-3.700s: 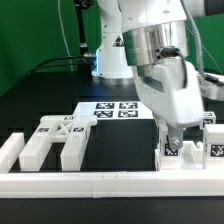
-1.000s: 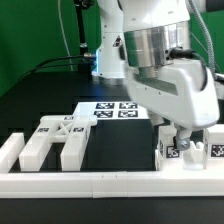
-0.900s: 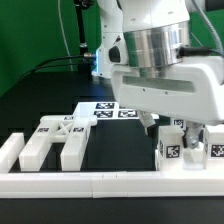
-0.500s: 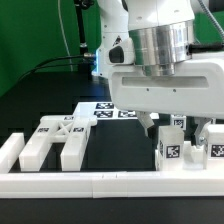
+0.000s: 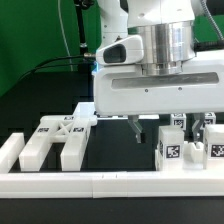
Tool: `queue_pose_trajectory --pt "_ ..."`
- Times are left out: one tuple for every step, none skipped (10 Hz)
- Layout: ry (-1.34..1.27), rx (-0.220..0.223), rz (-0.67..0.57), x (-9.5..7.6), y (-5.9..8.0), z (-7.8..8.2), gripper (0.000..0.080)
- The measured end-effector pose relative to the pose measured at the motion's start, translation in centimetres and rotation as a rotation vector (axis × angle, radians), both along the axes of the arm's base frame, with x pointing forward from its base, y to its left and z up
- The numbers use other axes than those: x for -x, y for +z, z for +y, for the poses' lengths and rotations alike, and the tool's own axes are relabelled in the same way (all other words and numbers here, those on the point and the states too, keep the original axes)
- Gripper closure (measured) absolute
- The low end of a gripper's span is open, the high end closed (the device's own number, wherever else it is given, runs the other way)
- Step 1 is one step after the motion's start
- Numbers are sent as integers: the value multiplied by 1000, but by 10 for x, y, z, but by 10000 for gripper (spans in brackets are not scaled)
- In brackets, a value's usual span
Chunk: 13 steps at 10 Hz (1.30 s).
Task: Assemble chair
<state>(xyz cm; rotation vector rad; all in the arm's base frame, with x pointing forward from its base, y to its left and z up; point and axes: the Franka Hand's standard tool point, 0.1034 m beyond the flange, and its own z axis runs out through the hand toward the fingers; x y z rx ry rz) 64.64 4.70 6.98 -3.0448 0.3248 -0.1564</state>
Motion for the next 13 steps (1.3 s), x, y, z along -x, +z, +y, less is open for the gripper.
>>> queue_pose_trajectory --pt "-32 -4 2 0 0 0 407" --pt "-117 -15 8 0 0 1 407" --pt "-184 -25 12 0 0 1 514" --pt "-285 -36 18 0 0 1 514" --pt "-323 -41 21 0 0 1 514" --pt "-523 -56 33 0 0 1 514" --pt "-657 -63 38 1 0 2 514" --pt "-859 -90 47 1 0 3 514" --pt "-1038 -120 52 2 0 4 514" --pt "-1193 -151 59 2 0 5 512" --pt "-1294 -172 60 3 1 5 511" --pt "-1327 -175 62 3 2 6 511" --pt "-1346 -177 63 3 2 6 502"
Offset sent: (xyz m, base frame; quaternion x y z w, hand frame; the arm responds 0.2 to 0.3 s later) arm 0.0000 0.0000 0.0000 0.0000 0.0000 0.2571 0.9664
